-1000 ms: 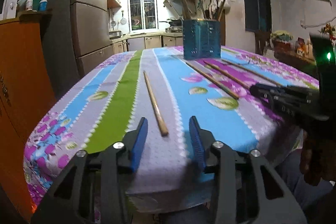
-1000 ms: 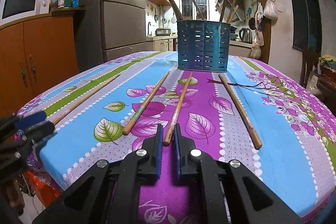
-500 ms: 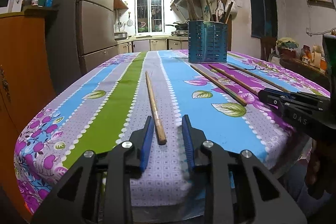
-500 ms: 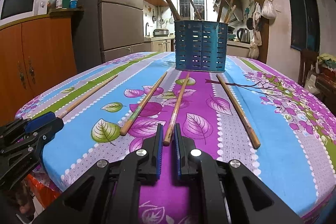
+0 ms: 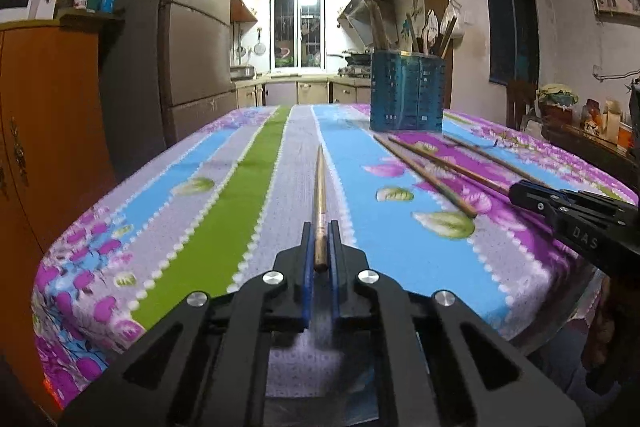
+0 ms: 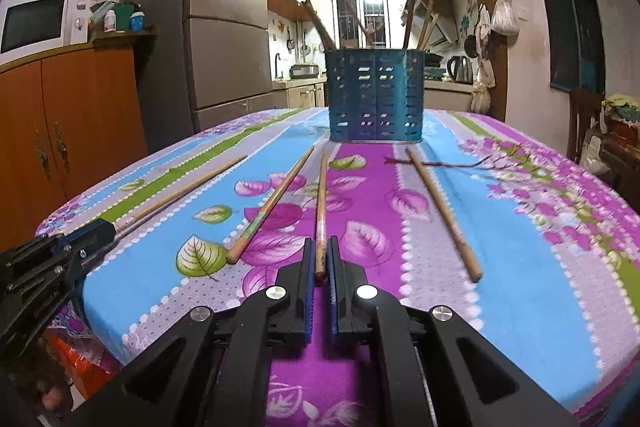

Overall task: Organize utensils
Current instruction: 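Lift both chopsticks and carry them above the holder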

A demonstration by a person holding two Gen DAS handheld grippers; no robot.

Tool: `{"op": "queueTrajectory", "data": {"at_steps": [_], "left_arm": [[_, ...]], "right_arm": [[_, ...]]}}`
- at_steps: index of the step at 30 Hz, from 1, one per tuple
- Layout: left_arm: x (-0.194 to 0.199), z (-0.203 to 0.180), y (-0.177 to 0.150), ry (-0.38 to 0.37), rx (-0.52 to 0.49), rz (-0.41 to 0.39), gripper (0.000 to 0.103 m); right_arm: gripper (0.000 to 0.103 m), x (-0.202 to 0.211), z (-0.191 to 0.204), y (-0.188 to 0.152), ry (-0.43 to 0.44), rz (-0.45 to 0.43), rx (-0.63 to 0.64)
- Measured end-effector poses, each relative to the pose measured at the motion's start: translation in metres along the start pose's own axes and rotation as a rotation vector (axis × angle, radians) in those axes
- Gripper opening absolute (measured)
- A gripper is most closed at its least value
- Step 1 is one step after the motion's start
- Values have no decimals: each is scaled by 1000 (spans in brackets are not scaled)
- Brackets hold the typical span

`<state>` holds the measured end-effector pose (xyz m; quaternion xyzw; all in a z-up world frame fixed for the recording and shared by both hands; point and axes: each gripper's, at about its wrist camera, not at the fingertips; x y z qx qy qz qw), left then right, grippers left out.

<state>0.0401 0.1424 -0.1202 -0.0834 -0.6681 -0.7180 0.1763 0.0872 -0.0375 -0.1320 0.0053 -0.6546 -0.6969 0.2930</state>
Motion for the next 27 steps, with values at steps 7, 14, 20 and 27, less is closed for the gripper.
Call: {"op": "queueTrajectory", "data": {"at_steps": [7, 14, 20, 27], "left_arm": [[22, 2, 39, -6, 0, -122, 5], [34, -5, 87, -33, -1, -255, 5], [22, -10, 130, -77, 5, -298, 5], [11, -15, 173, -117, 11, -311, 5]], "right_arm": [[7, 33, -2, 28, -26, -70, 53], [7, 67, 3, 72, -10, -183, 146], [7, 76, -8, 120, 42, -236, 179], [7, 70, -31, 165, 117, -231, 139]]}}
Point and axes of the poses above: each gripper's, at about its wrist camera, not at the fingertips, and x roughly against the way its jaws point, z to its left, y to its top, and after that the axes turned 13 degrees about y, right-handed
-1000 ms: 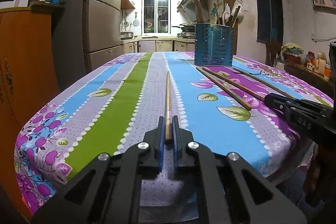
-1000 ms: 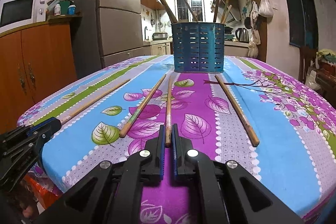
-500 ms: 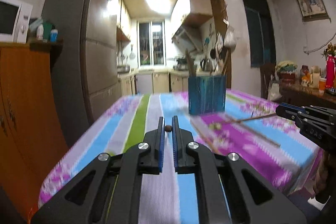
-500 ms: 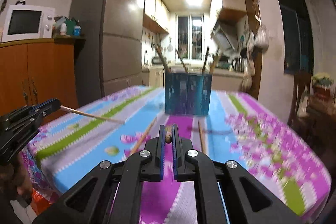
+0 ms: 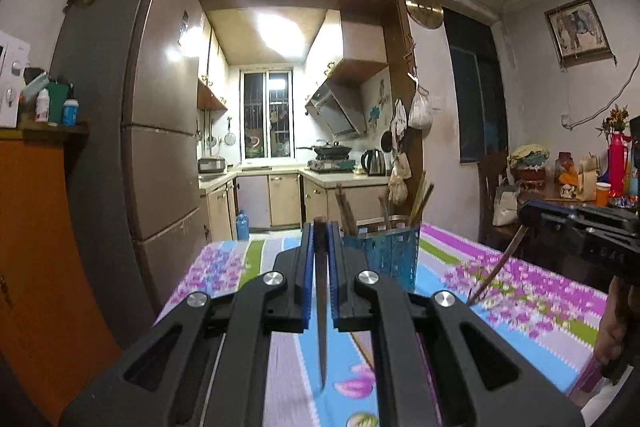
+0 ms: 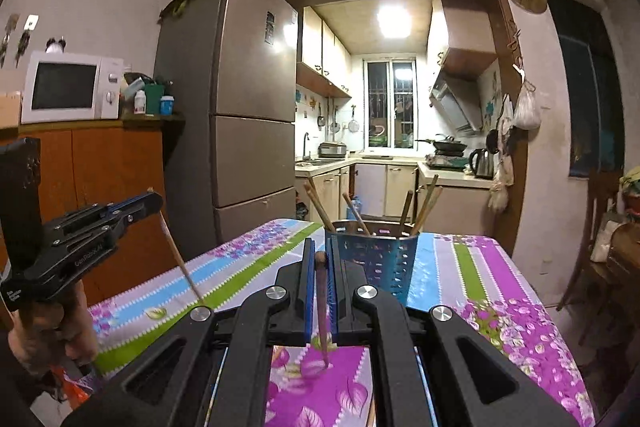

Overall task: Organize utensils
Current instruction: 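Lift both chopsticks and carry them above the holder, then drop the chopsticks into the holder by opening both tools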

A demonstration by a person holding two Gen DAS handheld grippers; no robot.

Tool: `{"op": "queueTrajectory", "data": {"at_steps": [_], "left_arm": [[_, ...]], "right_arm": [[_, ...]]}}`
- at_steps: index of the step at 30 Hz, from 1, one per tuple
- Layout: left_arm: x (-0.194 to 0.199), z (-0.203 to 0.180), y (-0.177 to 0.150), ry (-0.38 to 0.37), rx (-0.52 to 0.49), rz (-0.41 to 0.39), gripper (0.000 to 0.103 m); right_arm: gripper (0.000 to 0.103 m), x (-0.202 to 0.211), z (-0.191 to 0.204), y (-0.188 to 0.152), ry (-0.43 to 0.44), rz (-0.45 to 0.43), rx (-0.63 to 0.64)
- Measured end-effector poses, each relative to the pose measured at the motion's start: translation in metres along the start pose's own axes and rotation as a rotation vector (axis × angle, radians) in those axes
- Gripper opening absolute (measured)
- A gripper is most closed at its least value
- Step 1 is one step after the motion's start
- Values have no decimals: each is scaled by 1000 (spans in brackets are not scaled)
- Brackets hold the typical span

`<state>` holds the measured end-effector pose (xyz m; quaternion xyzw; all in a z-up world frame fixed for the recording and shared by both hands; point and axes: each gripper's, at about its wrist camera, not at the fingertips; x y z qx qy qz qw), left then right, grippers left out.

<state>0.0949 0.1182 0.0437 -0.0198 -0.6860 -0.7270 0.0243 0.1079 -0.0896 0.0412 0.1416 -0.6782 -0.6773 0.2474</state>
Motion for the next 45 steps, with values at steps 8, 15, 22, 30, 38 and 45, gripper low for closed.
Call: {"op": "queueTrajectory", "data": {"at_steps": [8, 15, 22, 30, 38, 45], "left_arm": [[-19, -4, 23, -52, 13, 35, 5], [-43, -6, 29, -80, 39, 81, 5], [-50, -11, 38, -98, 44, 58, 5], [-57, -25, 69, -106, 43, 17, 5], [-71, -39, 132, -104, 62, -72, 5], [-97, -56, 173, -76, 98, -128, 5]], "right_arm": [[7, -9, -28, 27, 24, 17, -42], [7, -17, -40, 49, 65, 66, -72], [7, -21, -41, 78, 106, 104, -63], [7, -22, -60, 117, 122, 108, -73], [7, -22, -89, 171, 100, 61, -71], [7, -36, -115, 219, 72, 1, -46]]}}
Point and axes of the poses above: each gripper's, at about its wrist camera, not at the fingertips, and x roughly against the way its jaws point, z to its left, y to its top, and after that the axes turned 13 degrees about y, right-handed
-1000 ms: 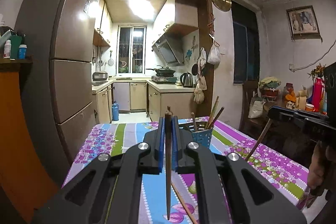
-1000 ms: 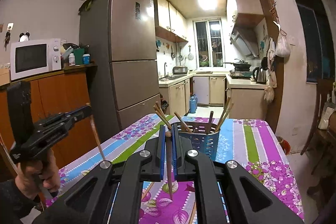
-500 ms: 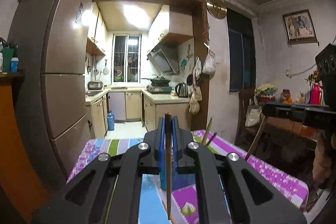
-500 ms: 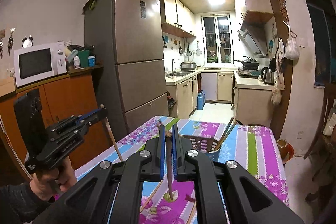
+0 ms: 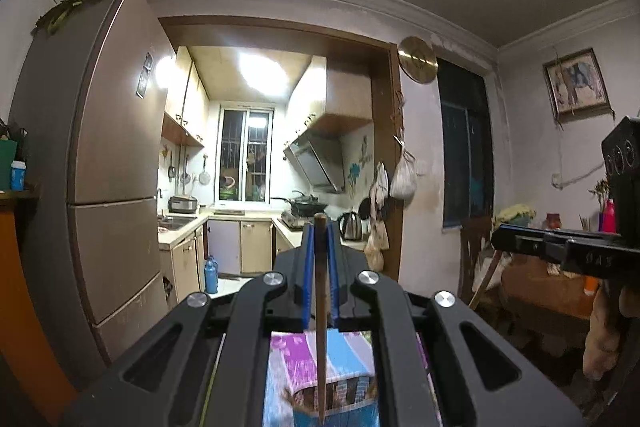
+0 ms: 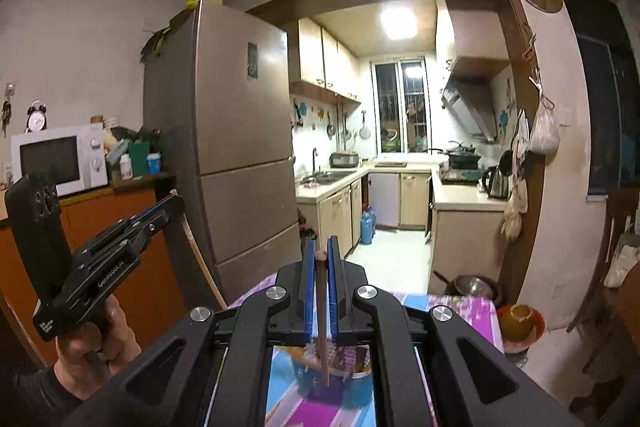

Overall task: Organize utensils
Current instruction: 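Drop the chopsticks into the holder by opening both tools, then move both tools back to the last chopsticks on the table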

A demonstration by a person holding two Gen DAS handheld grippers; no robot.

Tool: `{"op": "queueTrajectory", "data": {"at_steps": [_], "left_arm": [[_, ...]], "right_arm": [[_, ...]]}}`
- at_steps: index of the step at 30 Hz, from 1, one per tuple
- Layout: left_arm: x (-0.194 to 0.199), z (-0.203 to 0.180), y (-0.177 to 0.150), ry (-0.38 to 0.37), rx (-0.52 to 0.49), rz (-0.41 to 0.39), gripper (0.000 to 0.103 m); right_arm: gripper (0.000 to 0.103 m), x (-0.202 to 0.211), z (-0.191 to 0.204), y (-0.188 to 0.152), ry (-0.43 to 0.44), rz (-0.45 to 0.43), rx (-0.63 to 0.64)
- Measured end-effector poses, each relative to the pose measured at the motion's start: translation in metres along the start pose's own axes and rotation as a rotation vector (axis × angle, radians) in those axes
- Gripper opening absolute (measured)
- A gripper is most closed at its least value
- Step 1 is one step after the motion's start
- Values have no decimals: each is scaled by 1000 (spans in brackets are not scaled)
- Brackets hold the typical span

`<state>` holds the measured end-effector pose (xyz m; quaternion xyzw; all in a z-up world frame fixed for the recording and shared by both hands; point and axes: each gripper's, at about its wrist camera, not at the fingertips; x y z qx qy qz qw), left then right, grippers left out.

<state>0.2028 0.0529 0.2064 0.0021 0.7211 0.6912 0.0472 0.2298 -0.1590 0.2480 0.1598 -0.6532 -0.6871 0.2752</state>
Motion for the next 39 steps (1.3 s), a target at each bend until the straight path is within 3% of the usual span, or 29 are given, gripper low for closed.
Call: {"op": "queueTrajectory", "data": {"at_steps": [6, 16, 33, 35, 37, 39], "left_arm": [[-42, -17, -1, 37, 3, 3, 5], [-102, -30, -53, 60, -26, 115, 5], [-138, -27, -89, 77, -34, 190, 6], [-140, -26, -92, 80, -37, 196, 15], [-138, -26, -92, 84, -38, 186, 37], [-136, -25, -91, 90, -39, 177, 39]], "right_arm": [[7, -35, -26, 13, -13, 10, 16], [7, -98, -68, -13, 3, 81, -30], [7, -147, -103, -64, 20, 181, -105], [8, -148, -105, -66, 26, 183, -112], [8, -148, -108, -68, 23, 179, -118], [8, -145, -109, -67, 21, 173, -122]]}}
Point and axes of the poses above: each gripper's, at about its wrist camera, not at the fingertips, and x roughly against the way its jaws point, z to its left, y to its top, and after that the axes turned 13 degrees about y, right-handed
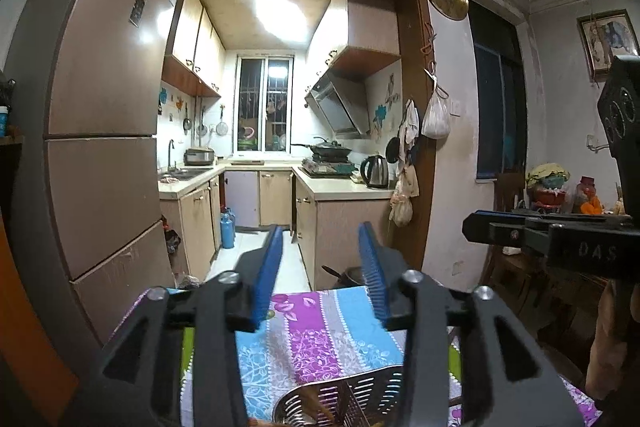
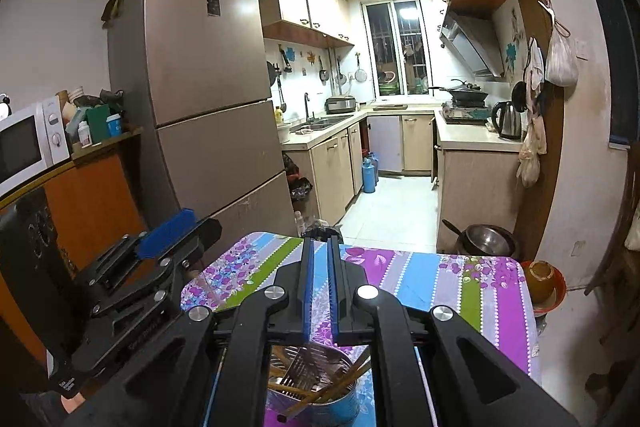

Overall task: Organize utensils
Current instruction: 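Move both tools back to the last chopsticks on the table, then close the left tool on one chopstick while the right tool grasps another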

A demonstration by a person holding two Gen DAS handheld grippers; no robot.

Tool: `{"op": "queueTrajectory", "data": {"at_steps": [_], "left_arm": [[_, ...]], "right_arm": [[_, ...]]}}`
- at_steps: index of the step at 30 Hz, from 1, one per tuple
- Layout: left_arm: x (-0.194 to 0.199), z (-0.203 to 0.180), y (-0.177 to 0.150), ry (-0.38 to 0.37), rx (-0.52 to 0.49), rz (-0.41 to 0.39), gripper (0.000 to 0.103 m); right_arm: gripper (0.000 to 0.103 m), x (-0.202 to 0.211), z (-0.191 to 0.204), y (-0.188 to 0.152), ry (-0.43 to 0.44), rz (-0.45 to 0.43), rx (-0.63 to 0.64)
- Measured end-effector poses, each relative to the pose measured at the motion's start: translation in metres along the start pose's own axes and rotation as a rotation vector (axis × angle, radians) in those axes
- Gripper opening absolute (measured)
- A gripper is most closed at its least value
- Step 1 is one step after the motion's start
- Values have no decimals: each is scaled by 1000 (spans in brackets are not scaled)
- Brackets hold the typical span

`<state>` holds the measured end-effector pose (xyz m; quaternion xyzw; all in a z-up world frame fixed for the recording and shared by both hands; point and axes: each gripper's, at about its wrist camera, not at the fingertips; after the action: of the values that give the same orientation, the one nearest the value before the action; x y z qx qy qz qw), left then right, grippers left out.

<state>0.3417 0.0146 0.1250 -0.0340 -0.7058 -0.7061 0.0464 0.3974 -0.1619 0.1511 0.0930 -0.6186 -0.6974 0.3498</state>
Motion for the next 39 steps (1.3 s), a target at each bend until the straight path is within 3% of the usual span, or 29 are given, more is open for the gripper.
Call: {"op": "queueTrajectory", "data": {"at_steps": [3, 5, 9, 12, 15, 17, 22, 25, 27, 32, 39], "left_arm": [[11, 3, 5, -3, 4, -10, 39], [22, 5, 9, -5, -1, -25, 42], [64, 17, 12, -1, -16, -70, 56], [113, 36, -9, 19, -45, -68, 67], [147, 49, -46, 28, -79, -14, 71], [165, 58, -86, 17, -109, 71, 71], [187, 68, -184, 2, -127, 321, 71], [198, 70, -214, -5, -98, 391, 71], [210, 69, -228, -11, -98, 398, 71], [213, 56, -253, -16, -104, 424, 71], [216, 43, -273, -26, -85, 429, 66]], "right_arm": [[9, 11, 3, 1, 0, -24, 1], [16, 23, 6, 1, -1, -45, 4], [29, 67, 22, -5, -8, -113, 33], [40, 112, 43, -33, -15, -163, 60], [49, 148, 66, -89, -15, -169, 73], [49, 161, 81, -135, -22, -160, 66], [49, 161, 113, -265, -35, -33, -10], [47, 153, 125, -318, -63, 36, -39], [44, 147, 128, -336, -64, 67, -59], [25, 124, 127, -359, -93, 137, -63], [19, 113, 130, -368, -121, 139, -57]]}}
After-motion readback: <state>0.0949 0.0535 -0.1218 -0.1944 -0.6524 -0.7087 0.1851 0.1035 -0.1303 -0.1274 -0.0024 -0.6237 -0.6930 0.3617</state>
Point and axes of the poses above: each gripper's, at about its wrist camera, not at the fingertips, and x roughly against the way its jaws point, z to its left, y to its top, and after that the axes turned 13 degrees about y, right-handed
